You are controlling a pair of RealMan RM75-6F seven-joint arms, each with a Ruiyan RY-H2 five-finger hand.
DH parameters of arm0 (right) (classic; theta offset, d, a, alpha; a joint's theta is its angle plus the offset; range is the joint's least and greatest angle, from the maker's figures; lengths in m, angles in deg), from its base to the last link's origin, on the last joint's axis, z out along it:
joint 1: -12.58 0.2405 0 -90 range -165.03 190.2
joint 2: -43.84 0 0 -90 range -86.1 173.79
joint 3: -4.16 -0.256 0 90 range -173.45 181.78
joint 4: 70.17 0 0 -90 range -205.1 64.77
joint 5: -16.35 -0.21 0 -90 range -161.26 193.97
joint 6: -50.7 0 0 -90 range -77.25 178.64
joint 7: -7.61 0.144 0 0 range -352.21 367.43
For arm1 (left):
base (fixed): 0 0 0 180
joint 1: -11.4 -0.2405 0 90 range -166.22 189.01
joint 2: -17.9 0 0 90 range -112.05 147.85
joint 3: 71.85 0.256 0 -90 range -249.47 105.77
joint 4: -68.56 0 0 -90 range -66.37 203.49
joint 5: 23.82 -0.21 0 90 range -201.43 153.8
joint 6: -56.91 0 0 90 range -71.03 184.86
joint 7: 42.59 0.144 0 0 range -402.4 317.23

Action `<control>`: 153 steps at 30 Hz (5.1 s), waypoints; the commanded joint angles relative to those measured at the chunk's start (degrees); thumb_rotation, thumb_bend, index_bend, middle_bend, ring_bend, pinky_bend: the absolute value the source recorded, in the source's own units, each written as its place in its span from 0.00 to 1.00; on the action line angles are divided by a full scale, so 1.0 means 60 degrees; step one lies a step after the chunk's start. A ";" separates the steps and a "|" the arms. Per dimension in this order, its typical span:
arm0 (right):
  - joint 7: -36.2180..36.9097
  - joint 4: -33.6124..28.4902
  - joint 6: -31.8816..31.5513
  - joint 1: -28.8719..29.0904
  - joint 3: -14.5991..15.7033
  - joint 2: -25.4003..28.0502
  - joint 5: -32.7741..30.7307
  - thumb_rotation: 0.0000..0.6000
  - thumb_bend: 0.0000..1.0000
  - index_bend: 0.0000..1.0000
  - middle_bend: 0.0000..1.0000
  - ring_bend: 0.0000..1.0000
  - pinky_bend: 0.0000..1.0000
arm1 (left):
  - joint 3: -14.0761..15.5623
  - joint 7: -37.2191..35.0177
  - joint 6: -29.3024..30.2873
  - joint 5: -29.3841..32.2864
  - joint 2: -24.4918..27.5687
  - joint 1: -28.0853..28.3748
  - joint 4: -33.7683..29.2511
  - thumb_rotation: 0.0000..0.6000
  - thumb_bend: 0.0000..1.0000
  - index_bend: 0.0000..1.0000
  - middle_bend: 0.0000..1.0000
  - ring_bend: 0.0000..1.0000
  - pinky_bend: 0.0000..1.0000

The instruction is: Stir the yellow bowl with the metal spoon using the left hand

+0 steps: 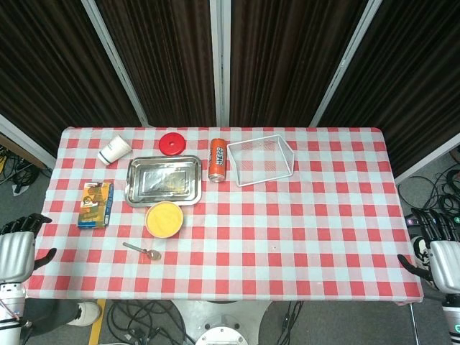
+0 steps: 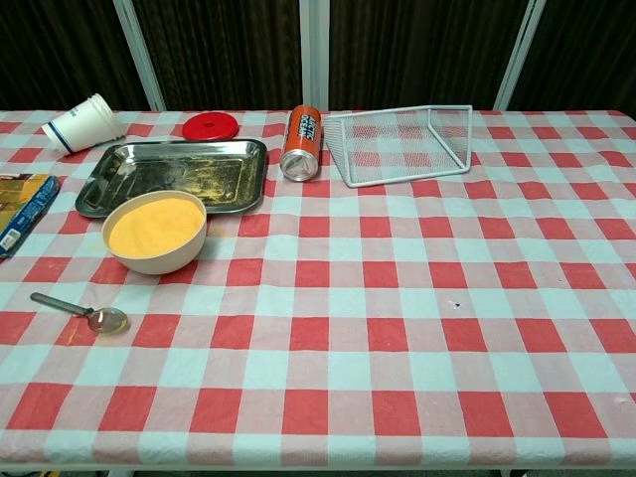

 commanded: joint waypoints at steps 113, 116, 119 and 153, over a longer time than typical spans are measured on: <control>-0.0119 -0.0006 0.0042 0.0122 -0.0164 0.0260 -0.0271 1.00 0.12 0.00 0.11 0.00 0.03 | -0.1015 0.4529 -0.6003 0.7018 -0.2007 0.6822 0.0569 1.00 0.40 0.62 0.90 0.85 0.89; -0.0068 0.0038 0.0049 0.0118 -0.0165 0.0263 -0.0284 1.00 0.12 0.00 0.11 0.00 0.03 | -0.0949 0.4707 -0.5867 0.7381 -0.2136 0.7017 0.0590 1.00 0.40 0.62 0.90 0.85 0.89; -0.0031 0.0063 0.0076 0.0131 -0.0175 0.0265 -0.0297 1.00 0.12 0.00 0.11 0.00 0.03 | -0.0829 0.4899 -0.5682 0.7586 -0.2213 0.7161 0.0598 1.00 0.39 0.61 0.90 0.85 0.89; -0.0141 -0.0140 0.0045 0.0175 -0.0358 0.0506 -0.0471 1.00 0.12 0.00 0.11 0.00 0.03 | -0.0113 0.3893 -0.5633 0.6547 -0.2586 0.7038 0.1614 1.00 0.29 0.58 0.91 0.85 0.89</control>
